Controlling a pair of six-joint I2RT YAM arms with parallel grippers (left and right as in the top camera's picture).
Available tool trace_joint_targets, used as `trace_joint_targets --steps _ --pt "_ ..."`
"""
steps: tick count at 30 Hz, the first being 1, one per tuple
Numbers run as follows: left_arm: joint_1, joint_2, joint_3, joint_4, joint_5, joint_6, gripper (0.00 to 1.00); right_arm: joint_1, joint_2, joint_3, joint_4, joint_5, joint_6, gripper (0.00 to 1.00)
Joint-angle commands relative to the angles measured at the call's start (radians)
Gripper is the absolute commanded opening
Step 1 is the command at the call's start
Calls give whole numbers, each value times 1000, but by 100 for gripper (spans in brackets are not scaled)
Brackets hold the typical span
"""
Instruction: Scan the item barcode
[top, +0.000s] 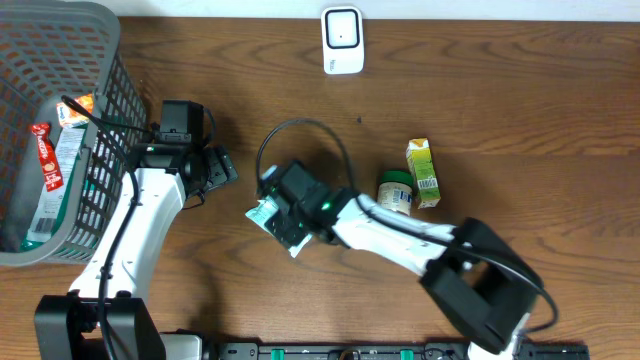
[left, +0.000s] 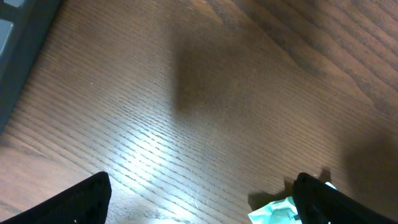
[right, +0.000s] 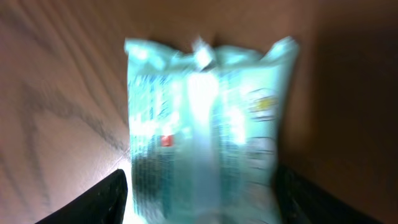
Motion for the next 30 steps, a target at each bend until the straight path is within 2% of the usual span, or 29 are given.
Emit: trace_joint_targets --steps 1,3,6,10,30 --pt "5 3 -9 -2 -6 -2 94 29 43 5 11 5 -62 72" --pt "5 3 -9 -2 -6 -2 94 34 50 5 11 15 -62 72" --pt "5 3 -9 -2 -6 -2 94 34 49 5 0 97 -60 66" --pt "5 3 -9 -2 -6 -2 94 18 49 5 -24 216 33 66" --pt "5 3 -9 -2 -6 -2 94 -243 49 5 -130 290 107 67"
